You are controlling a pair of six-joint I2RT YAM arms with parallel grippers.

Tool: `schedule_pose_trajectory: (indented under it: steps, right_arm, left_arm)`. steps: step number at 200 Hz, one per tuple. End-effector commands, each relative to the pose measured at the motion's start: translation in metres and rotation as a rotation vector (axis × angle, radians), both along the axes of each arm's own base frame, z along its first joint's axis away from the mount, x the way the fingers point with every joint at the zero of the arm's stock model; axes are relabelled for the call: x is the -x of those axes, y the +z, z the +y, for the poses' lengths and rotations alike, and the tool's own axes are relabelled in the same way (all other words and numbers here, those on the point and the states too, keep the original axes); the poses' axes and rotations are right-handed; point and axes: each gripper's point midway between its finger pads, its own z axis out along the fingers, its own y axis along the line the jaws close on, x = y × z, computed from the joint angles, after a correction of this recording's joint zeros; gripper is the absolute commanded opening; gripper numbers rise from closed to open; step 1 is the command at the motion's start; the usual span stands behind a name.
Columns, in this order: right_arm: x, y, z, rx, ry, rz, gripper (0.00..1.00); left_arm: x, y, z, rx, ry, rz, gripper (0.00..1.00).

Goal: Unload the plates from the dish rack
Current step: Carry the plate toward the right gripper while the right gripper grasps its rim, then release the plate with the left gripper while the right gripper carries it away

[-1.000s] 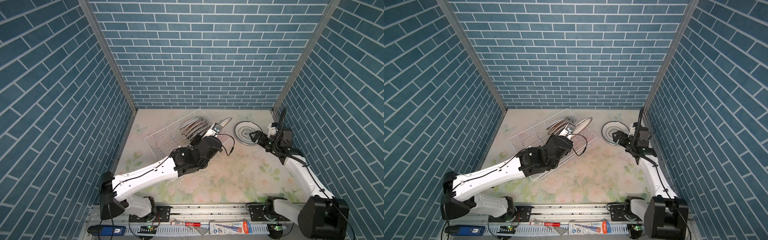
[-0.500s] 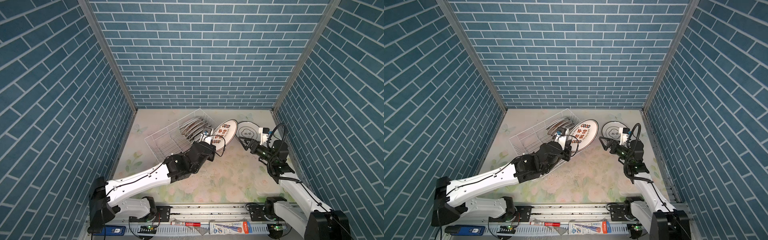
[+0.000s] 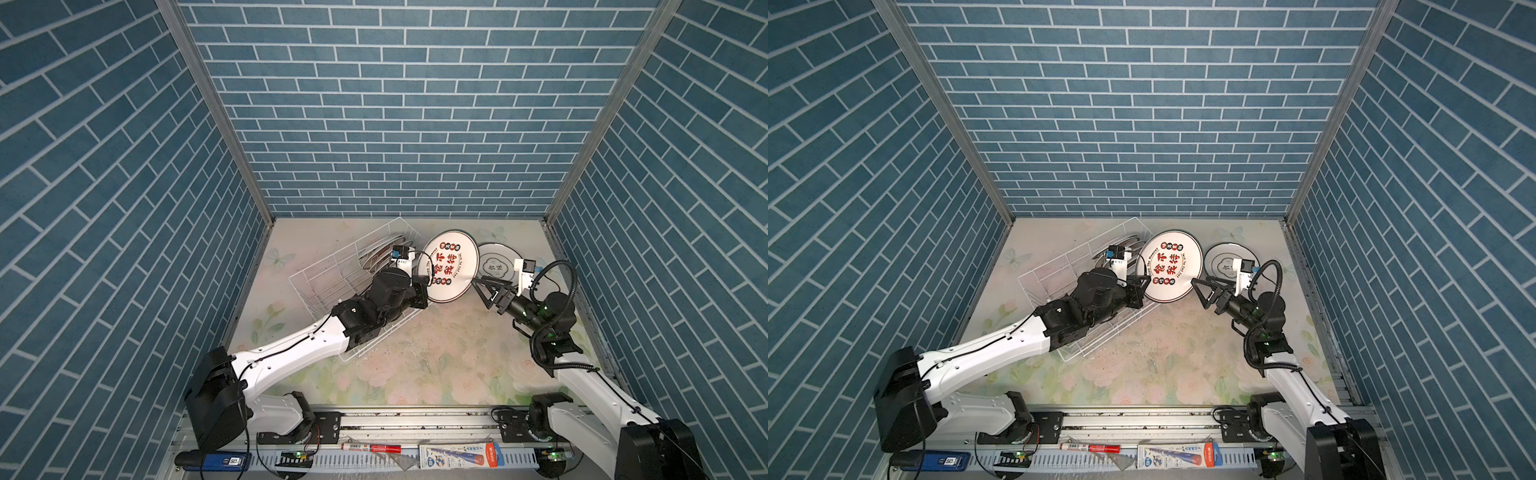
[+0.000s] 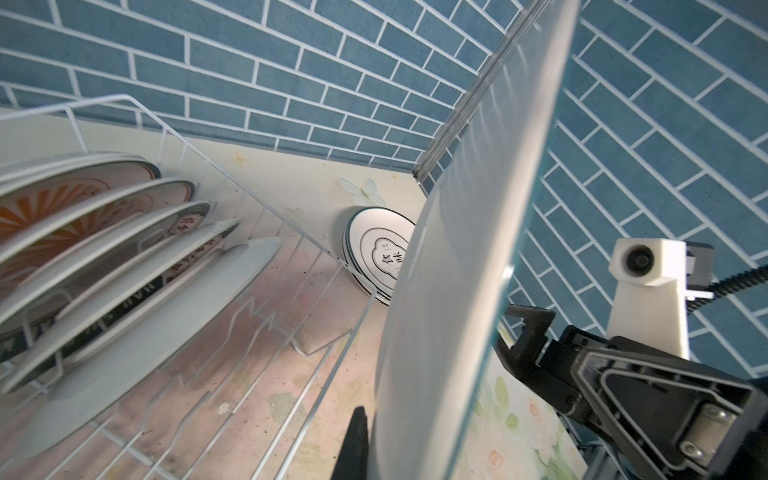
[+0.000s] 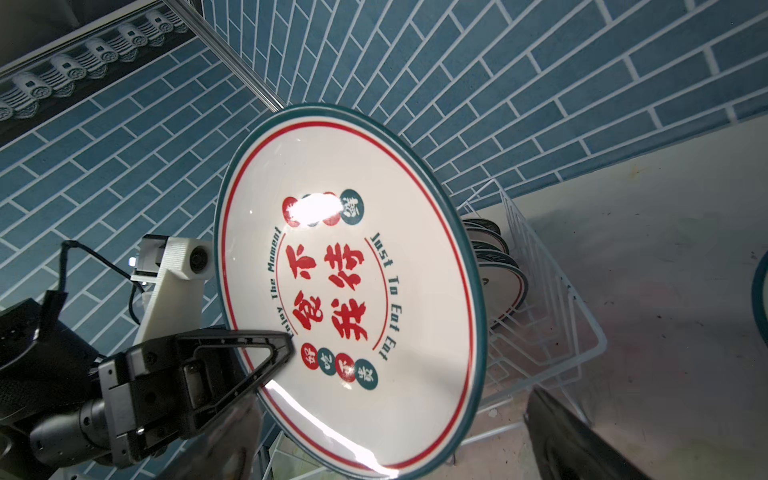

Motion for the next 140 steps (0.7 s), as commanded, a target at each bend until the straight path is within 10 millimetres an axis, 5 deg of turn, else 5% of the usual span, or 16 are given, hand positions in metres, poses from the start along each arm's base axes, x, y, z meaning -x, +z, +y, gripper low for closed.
schedule_pose_trajectory:
  steps: [1,68,140]
  right_arm:
    - [0.001,0.001,0.003,-0.029,0.021,-0.013,0.97]
    - [-0.008,0.005,0.011,-0.124,0.079,-0.019,0.78]
    - [-0.011,0.005,0.015,-0.151,0.108,-0.014,0.4]
  left_arm:
    - [0.003,0.028,-0.013,0.167,-0.057,-0.008,0.0]
    - [-0.005,0.012,-0.026,0.246,-0.11,0.064,0.0]
    - [-0.015,0.003,-0.04,0.299,-0.138,0.123,0.0]
